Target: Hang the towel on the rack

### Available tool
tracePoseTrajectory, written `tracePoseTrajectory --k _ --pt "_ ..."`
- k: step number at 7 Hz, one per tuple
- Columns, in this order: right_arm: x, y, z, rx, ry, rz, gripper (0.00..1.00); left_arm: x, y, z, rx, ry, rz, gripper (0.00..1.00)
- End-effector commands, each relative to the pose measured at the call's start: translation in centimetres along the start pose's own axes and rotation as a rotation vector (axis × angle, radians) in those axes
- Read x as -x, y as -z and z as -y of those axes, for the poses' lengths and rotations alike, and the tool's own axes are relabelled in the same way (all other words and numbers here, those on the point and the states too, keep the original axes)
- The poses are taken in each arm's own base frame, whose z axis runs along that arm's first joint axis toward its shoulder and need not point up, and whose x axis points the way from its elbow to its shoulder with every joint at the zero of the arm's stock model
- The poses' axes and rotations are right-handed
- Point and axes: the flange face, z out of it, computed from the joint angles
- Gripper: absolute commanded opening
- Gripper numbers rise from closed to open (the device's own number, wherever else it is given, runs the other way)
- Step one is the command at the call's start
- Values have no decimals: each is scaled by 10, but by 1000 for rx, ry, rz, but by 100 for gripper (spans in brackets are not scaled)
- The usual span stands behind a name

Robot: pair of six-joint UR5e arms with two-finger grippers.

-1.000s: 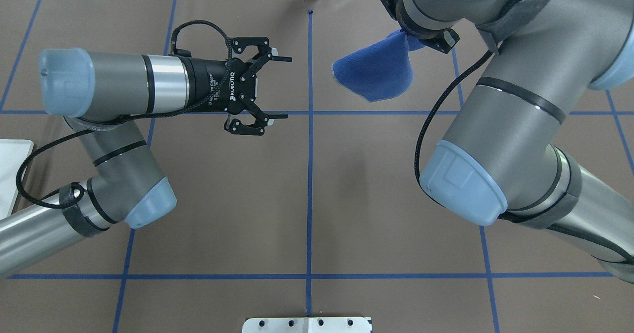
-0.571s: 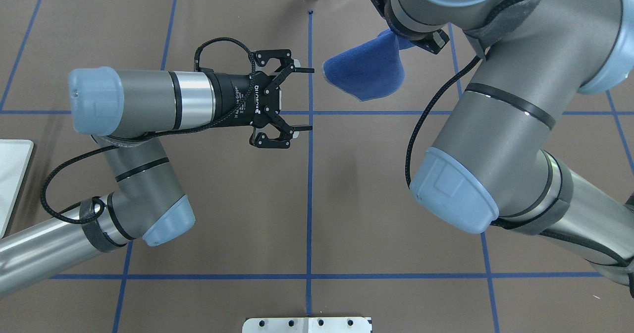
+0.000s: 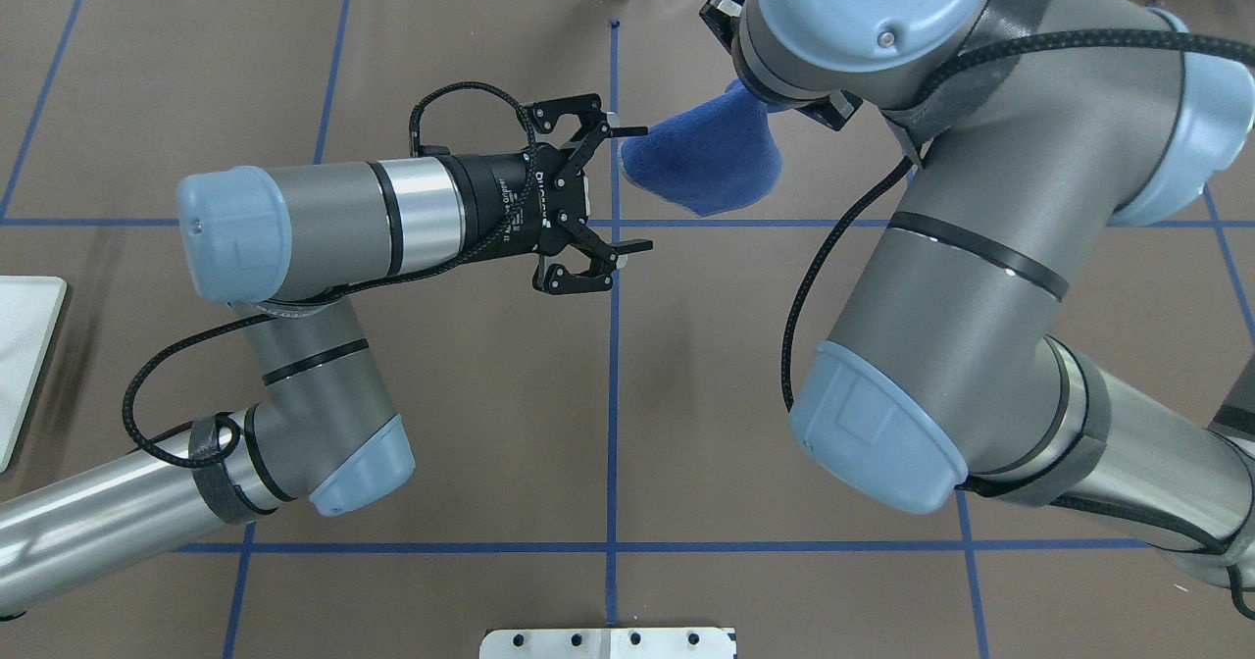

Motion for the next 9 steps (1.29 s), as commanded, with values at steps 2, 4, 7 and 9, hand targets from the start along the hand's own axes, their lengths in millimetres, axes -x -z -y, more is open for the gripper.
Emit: tracePoseTrajectory --k 2,4,7,9 --pt "-11 14 -9 13 12 -5 0 -3 -1 3 -12 -4 -28 97" --pt "-13 16 -20 25 11 -9 0 -6 -3 0 -10 -3 -36 97" --pt "-9 21 -24 33 -5 2 0 -5 -10 -1 -15 -2 -32 96" --pt "-7 23 -24 25 -4 9 0 -4 -13 2 -22 3 -29 83"
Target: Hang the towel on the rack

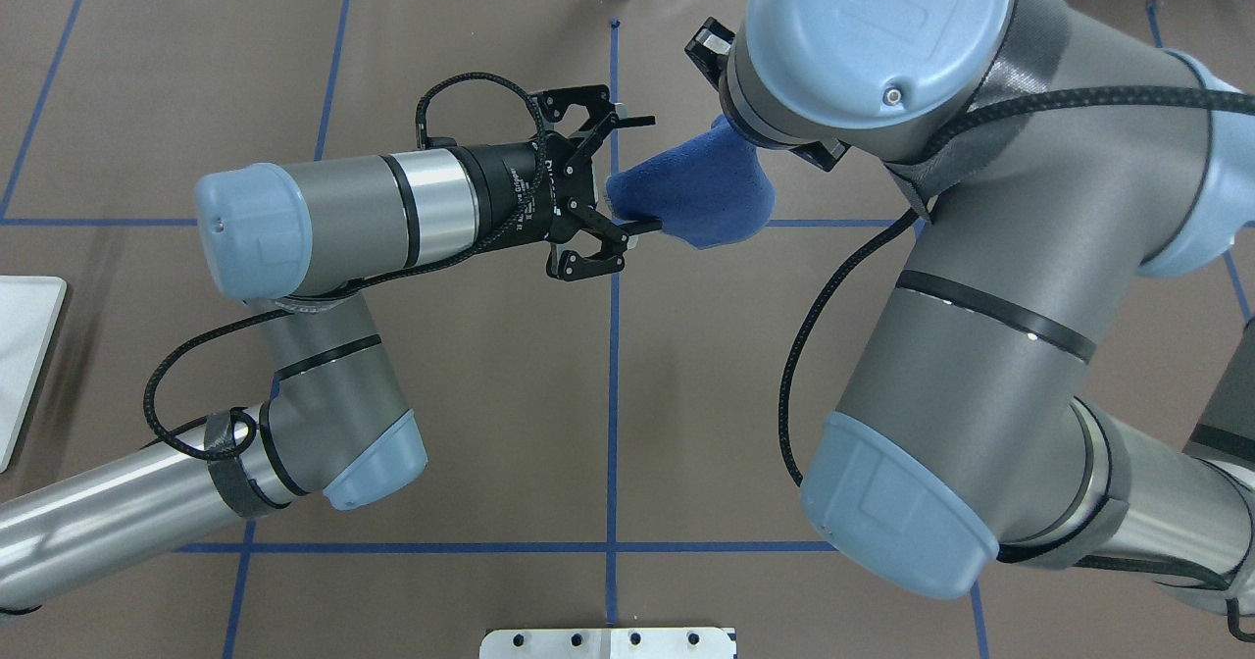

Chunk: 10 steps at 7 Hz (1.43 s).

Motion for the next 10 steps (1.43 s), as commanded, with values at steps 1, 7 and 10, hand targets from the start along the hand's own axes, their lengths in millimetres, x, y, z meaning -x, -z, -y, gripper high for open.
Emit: tracePoseTrajectory --k 1,7,10 --pt "1 1 -1 -6 1 5 0 0 -3 0 -1 2 3 71" --pt "0 4 1 -14 0 6 99 3 -6 4 -15 -195 15 0" --pt "-17 18 22 -41 4 4 100 -13 24 22 -156 -711 90 0"
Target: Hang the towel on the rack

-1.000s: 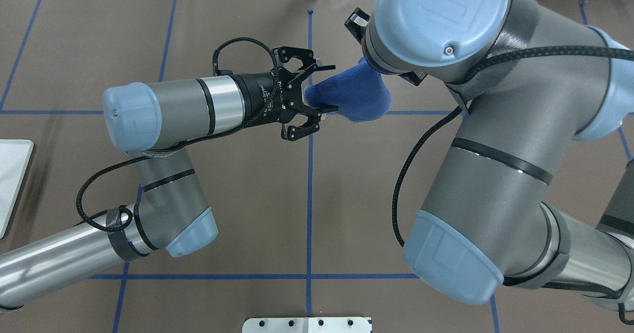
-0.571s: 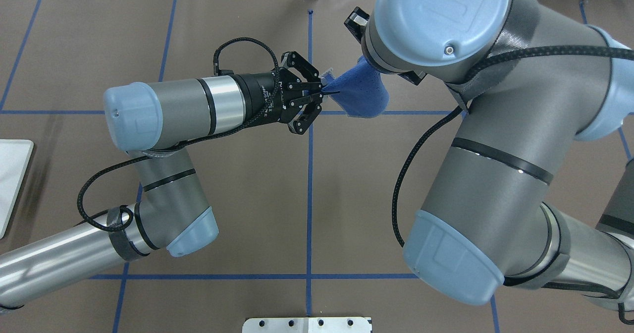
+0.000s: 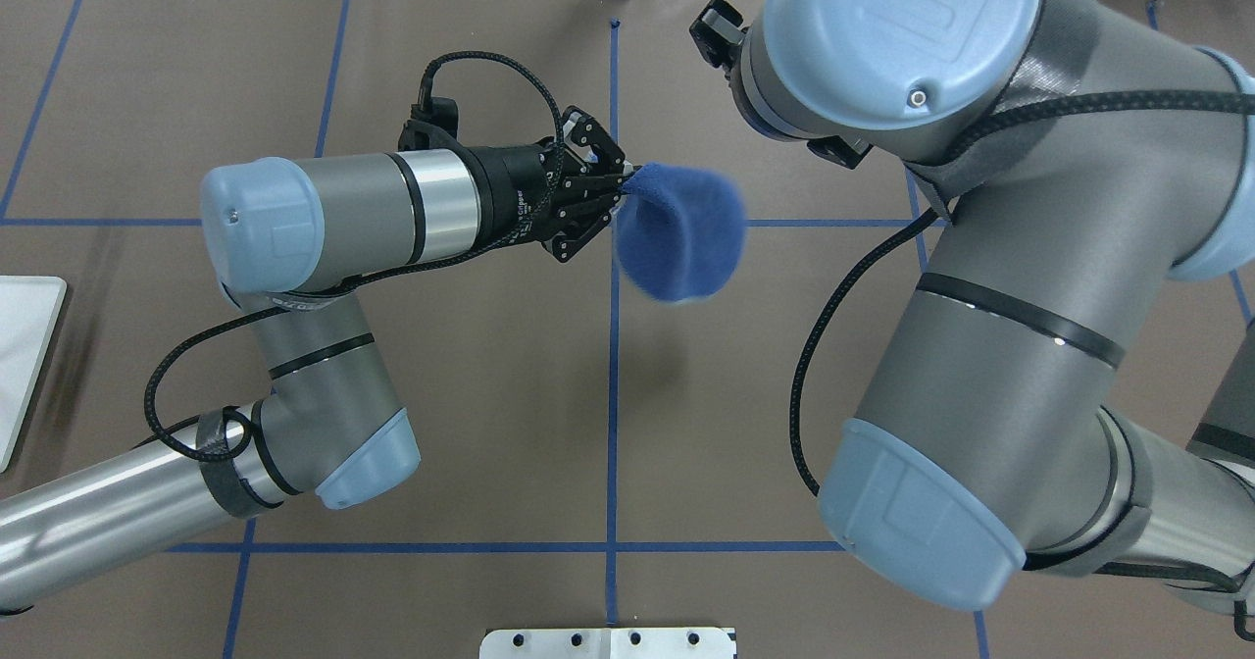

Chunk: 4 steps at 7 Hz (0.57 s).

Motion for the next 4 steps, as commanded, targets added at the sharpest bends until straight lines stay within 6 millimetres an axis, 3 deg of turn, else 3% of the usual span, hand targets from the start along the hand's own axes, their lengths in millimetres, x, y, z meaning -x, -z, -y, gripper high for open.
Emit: tracePoseTrajectory --k 1,2,3,4 --pt "-24 6 21 -21 35 -19 100 -16 41 41 -125 -274 58 0" --pt "-45 4 28 -25 84 -28 100 -29 53 73 -199 -397 85 0" --pt "-56 -2 32 -29 123 -45 100 -30 80 125 -296 -552 141 0" --pt "-60 -7 32 -32 137 -56 100 -12 108 178 -372 -717 250 0"
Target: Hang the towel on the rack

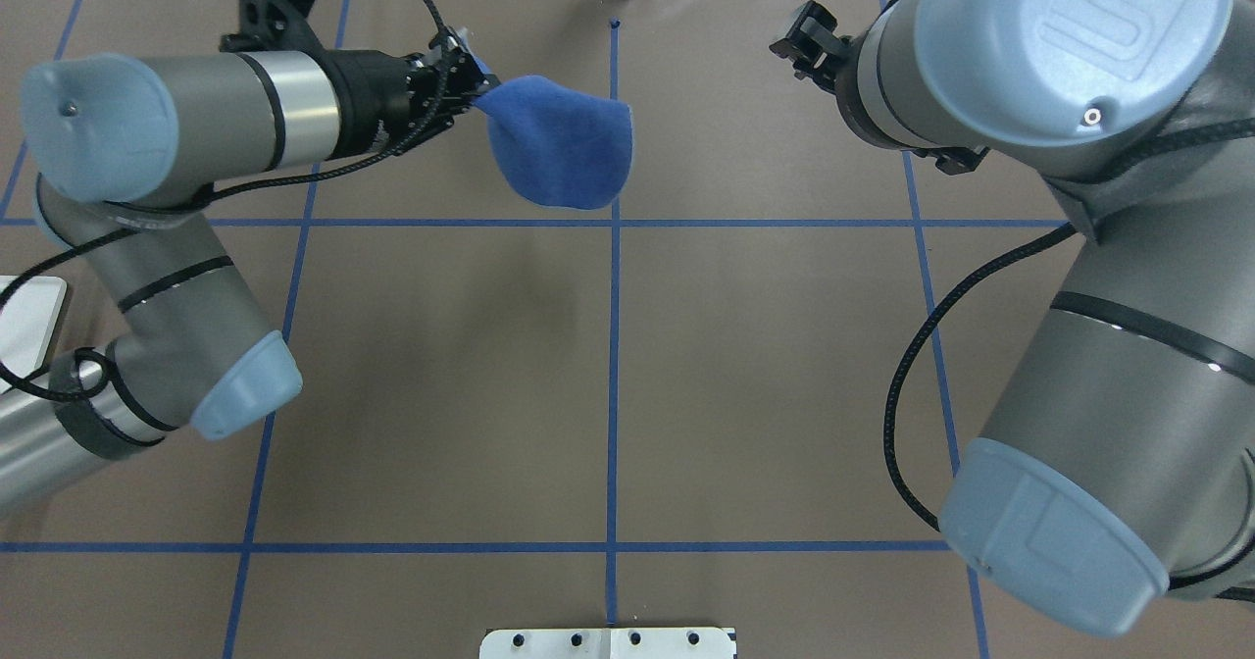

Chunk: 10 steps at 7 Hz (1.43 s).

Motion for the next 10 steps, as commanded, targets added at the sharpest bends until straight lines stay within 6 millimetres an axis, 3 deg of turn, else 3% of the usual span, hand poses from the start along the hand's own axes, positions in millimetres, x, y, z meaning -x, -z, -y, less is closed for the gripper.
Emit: tracePoseTrajectory --k 1,2,3,4,7,8,10 --pt "-11 -10 2 -6 63 -23 100 89 27 93 -129 -432 238 0" --pt "-12 -11 3 -8 77 -27 100 106 41 146 -186 -573 329 0" --pt "-18 -15 8 -12 114 -38 100 122 56 183 -220 -616 389 0" --pt "-31 -25 13 2 168 -67 100 171 88 190 -230 -615 421 0" --pt "-82 -50 56 164 264 -145 100 253 181 158 -239 -575 414 0" --pt "-102 -62 70 212 354 -158 100 282 201 150 -225 -587 406 0" --pt "-131 -86 92 306 509 -191 100 312 237 164 -186 -555 362 0"
